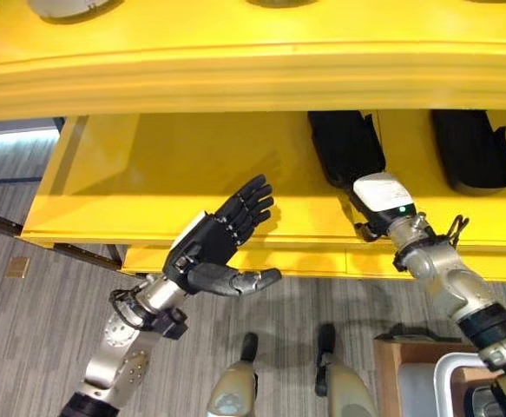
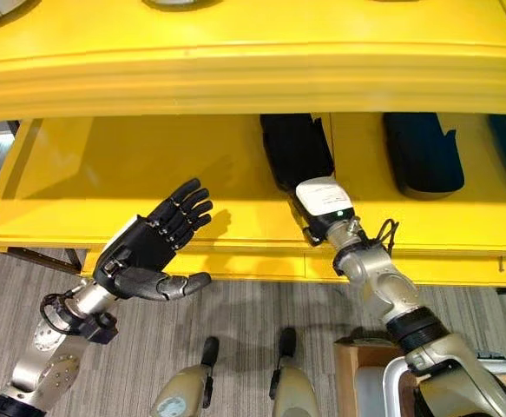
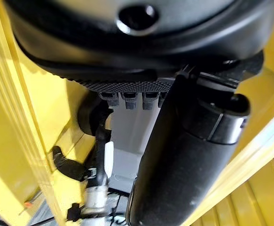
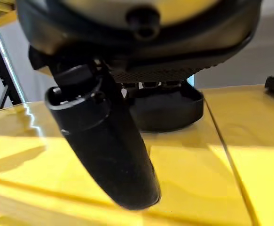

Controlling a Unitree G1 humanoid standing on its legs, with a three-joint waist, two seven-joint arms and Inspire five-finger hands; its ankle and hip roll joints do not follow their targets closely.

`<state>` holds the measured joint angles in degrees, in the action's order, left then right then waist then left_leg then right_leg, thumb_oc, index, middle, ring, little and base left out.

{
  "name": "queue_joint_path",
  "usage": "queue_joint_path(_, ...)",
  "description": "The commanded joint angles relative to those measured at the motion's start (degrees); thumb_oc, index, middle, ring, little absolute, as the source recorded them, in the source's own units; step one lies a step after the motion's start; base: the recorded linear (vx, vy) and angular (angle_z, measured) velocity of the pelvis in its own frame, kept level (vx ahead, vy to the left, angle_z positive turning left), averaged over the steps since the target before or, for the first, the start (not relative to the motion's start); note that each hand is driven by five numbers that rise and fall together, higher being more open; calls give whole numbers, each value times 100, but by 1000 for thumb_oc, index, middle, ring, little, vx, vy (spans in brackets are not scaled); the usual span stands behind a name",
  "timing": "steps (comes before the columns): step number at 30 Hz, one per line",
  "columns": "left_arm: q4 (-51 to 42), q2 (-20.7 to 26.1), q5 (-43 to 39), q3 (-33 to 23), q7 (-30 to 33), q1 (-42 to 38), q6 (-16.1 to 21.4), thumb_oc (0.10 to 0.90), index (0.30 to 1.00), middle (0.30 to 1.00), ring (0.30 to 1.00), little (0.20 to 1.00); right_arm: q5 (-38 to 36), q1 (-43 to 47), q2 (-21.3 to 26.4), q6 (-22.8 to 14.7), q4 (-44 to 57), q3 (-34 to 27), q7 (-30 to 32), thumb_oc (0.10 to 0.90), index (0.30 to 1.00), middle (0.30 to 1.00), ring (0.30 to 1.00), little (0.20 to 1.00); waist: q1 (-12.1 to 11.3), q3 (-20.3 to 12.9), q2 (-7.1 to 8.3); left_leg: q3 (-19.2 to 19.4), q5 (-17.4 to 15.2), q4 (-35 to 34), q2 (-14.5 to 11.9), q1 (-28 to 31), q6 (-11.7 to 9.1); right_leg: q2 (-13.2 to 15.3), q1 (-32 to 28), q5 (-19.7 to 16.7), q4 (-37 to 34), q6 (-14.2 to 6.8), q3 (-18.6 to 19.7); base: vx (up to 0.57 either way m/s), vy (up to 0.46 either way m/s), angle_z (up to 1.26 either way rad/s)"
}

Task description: Move parts from the plastic box to the shelf.

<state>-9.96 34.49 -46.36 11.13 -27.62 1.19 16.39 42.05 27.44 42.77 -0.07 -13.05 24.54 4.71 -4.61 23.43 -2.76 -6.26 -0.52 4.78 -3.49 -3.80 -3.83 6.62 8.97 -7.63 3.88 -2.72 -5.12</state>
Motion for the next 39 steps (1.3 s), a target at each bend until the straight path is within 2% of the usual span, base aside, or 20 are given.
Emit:
queue_joint_path(1,-762,-50,48,-112,-41,200,638,900,1000,1000,1000,1000,63,113,-12,43,212,-95,181,900,1000,1000,1000,1000,5,-627,79,156,328,-161,-72,-128,152,-66,-431,1006,636,-17,251,0,0,0)
queue_joint_path(2,-757,-54,57,-110,-37,198,640,900,1000,1000,1000,1000,76,88,-26,73,216,-96,242,900,1000,1000,1000,1000,8,-628,80,158,327,-162,-74,-124,153,-66,-433,1006,636,-18,252,13,1,-4)
queue_joint_path(4,-732,-71,96,-49,-11,189,681,900,1000,1000,1000,1000,364,103,-73,216,82,-111,858,900,1000,1000,1000,1000,9,-632,73,159,321,-170,-81,-88,159,-72,-467,1008,623,-11,261,23,-4,-3)
queue_joint_path(6,-718,-21,59,3,46,141,703,900,1000,1000,1000,1000,152,246,-102,200,-95,-153,1096,900,1000,1000,1000,1000,-1,-651,58,161,311,-174,-77,-88,154,-68,-473,1010,604,-20,262,0,0,0)
queue_joint_path(10,-762,-48,62,16,62,116,650,900,1000,1000,1000,1000,-392,349,-178,107,-229,-238,943,900,1000,1000,1000,1000,-14,-641,33,145,303,-179,-73,-74,146,-66,-488,1022,600,-9,252,0,0,0)
queue_joint_path(13,-778,-80,74,17,92,146,649,900,1000,1000,1000,1000,-356,312,-224,-19,-40,-292,1408,900,1000,1000,1000,1000,10,-657,19,153,307,-184,-84,-54,144,-67,-496,1029,611,-2,262,12,11,0)
queue_joint_path(14,-772,-103,103,31,124,179,697,900,1000,1000,1000,1000,-192,277,-243,-220,66,-400,1998,900,1000,1000,1000,1000,28,-662,8,161,298,-180,-82,-48,152,-65,-496,1031,611,1,277,27,36,-1)
queue_joint_path(17,-802,-113,135,107,270,211,775,900,1000,1000,1000,1000,-6,212,-342,-677,417,-615,2734,900,1000,1000,1000,1000,80,-680,-28,186,281,-180,-87,-39,158,-64,-475,1044,627,1,309,22,48,-3)
queue_joint_path(18,-810,-133,163,143,317,223,804,900,1000,1000,1000,1000,112,180,-391,-936,582,-705,3048,900,1000,1000,1000,1000,96,-683,-43,191,267,-175,-77,-41,165,-60,-469,1049,629,0,325,21,64,-7)
queue_joint_path(20,-828,-156,204,225,469,203,841,900,1000,1000,1000,1000,181,141,-469,-1566,1240,-930,3166,900,1000,1000,1000,1000,150,-694,-98,201,230,-143,-57,-56,159,-38,-435,1075,666,-10,344,23,88,-14)
queue_joint_path(22,-918,-194,218,273,564,233,811,900,1000,1000,1000,1000,133,62,-400,-1809,1955,-991,3038,900,1000,1000,1000,1000,190,-730,-130,216,190,-106,-30,-48,148,-10,-442,1093,674,-10,370,37,83,-6)
queue_joint_path(24,-969,-168,223,342,609,304,852,900,1000,1000,1000,1000,121,-62,-348,-1681,2271,-991,3019,900,1000,1000,1000,1000,193,-771,-137,220,166,-81,-11,-35,145,14,-458,1096,681,-13,357,56,43,0)
queue_joint_path(26,-997,-56,143,430,614,311,862,900,1000,1000,1000,1000,75,126,-273,-1288,2066,-824,2767,900,1000,1000,1000,1000,147,-820,-135,200,145,-57,7,-19,143,38,-491,1117,682,-14,321,60,8,2)
queue_joint_path(29,-991,33,48,460,582,288,861,900,1000,1000,1000,1000,-59,358,-180,-1001,1748,-608,2369,900,1000,1000,1000,1000,107,-842,-125,173,145,-53,11,-11,139,49,-515,1126,673,-14,289,16,-5,1)
queue_joint_path(31,-994,58,44,475,582,280,849,900,1000,1000,1000,1000,-132,490,-139,-971,1469,-476,2209,900,1000,1000,1000,1000,80,-855,-118,159,151,-60,14,0,140,53,-539,1124,655,-13,279,15,-4,6)
queue_joint_path(35,-957,108,-24,488,512,238,785,900,1000,1000,1000,1000,-351,755,-63,-560,591,-79,1464,900,1000,1000,1000,1000,6,-867,-92,123,181,-81,2,19,135,64,-566,1126,661,-7,226,5,-13,6)
queue_joint_path(36,-931,110,-27,499,497,199,759,900,1000,1000,1000,1000,-335,824,-40,-444,379,6,1412,900,1000,1000,1000,1000,-14,-862,-84,114,192,-92,-1,27,137,66,-576,1118,657,-4,217,-1,-20,7)
queue_joint_path(39,-902,119,-53,516,453,133,710,900,1000,1000,1000,1000,-325,984,-26,-419,-39,69,1401,900,1000,1000,1000,1000,-54,-841,-84,95,206,-116,1,34,136,69,-586,1108,648,-8,195,-12,-17,5)
